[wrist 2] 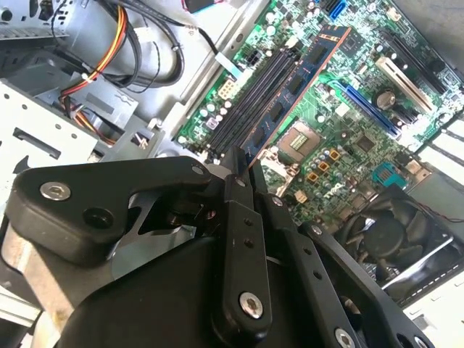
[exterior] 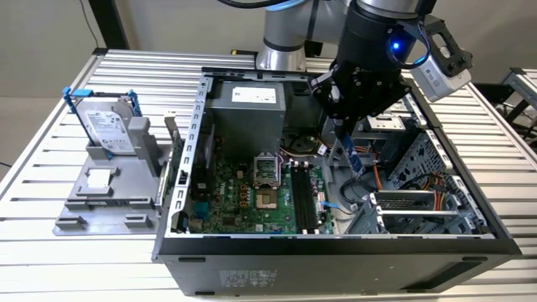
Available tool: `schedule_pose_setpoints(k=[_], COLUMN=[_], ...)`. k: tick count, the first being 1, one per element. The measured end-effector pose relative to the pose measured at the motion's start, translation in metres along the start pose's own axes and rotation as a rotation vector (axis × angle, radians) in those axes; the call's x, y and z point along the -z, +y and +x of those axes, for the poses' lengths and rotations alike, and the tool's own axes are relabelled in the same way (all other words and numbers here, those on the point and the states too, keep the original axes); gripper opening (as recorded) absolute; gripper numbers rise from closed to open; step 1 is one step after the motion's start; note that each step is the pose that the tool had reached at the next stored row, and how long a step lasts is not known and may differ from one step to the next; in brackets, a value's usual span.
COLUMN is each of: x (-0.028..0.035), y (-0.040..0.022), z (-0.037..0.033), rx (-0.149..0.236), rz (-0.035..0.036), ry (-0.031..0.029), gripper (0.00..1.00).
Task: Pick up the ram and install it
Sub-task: 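Insert the ram into the slot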
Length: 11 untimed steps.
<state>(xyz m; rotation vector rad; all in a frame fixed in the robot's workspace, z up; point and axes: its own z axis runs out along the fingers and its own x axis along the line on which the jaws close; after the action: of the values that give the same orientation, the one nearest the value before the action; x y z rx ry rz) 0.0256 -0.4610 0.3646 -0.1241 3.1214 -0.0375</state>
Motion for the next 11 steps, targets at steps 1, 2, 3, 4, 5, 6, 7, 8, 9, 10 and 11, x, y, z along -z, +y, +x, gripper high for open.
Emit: schedule_pose_setpoints(k=[1,2,3,4,5,6,7,8,9,10,11], x=[0.0,0.0,-0.0001,-0.0007,-0.0019,-0.0027,-0.0039,-0.0047,-0.0061,-0.0072,-0.0078], y=[0.0,0.0,0.0,0.0002,0.0002,0.0001,0.0002,0.0004,0.0011,0.0015,0.0018], z=[0.0,0.0,0.0004,0.001,0.0011,0.0012,0.0013,0.0021,0.0029,0.0033,0.0035], rx=[0.0,0.0,0.0,-0.003,-0.006,-0.008,-0.01,-0.014,-0.018,-0.024,-0.03], rz=[0.0,0.0001,0.0001,0.0,-0.0001,0.0001,-0.0001,0.0001,0.0014,0.0022,0.0018], ry=[0.0,0.0,0.0,0.0,0.0002,0.0013,0.0025,0.0028,0.0032,0.0046,0.0076], gripper=[0.0,0.0,0.0,0.0,0.0,0.0,0.0,0.0,0.0,0.0,0.0])
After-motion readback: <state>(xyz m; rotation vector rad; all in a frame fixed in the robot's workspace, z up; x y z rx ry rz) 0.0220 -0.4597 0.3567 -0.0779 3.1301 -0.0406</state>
